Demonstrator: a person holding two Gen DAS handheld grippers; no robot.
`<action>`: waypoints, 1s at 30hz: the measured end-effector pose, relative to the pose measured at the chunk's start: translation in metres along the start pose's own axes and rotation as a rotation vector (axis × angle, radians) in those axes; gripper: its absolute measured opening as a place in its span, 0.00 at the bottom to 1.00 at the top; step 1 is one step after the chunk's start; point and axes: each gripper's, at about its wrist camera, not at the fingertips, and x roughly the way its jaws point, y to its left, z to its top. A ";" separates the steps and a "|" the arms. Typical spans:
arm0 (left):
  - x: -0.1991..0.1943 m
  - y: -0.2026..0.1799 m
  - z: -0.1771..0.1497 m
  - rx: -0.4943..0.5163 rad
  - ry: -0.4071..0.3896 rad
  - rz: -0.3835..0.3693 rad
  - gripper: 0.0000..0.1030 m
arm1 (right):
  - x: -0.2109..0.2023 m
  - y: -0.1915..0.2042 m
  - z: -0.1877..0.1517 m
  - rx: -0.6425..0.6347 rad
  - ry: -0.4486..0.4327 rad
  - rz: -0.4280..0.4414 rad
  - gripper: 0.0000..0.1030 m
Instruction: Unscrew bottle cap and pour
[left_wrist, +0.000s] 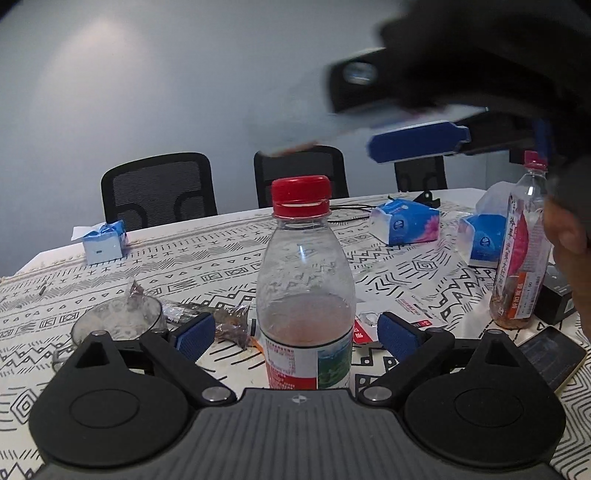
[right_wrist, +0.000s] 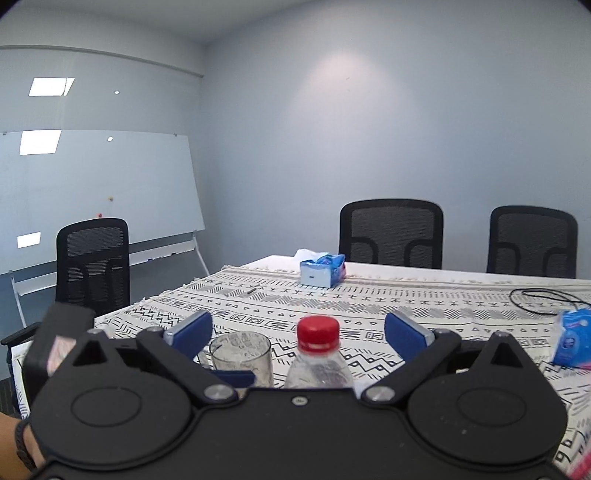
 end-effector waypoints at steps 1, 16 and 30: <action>0.004 0.000 -0.002 0.000 -0.009 0.002 0.75 | 0.012 -0.002 0.005 0.014 0.023 -0.004 0.82; 0.006 0.001 -0.015 -0.005 -0.048 -0.008 0.57 | 0.059 0.004 -0.008 -0.037 0.096 -0.070 0.33; 0.012 0.013 -0.013 -0.048 -0.037 -0.036 0.56 | 0.059 -0.034 -0.005 -0.055 0.084 0.246 0.35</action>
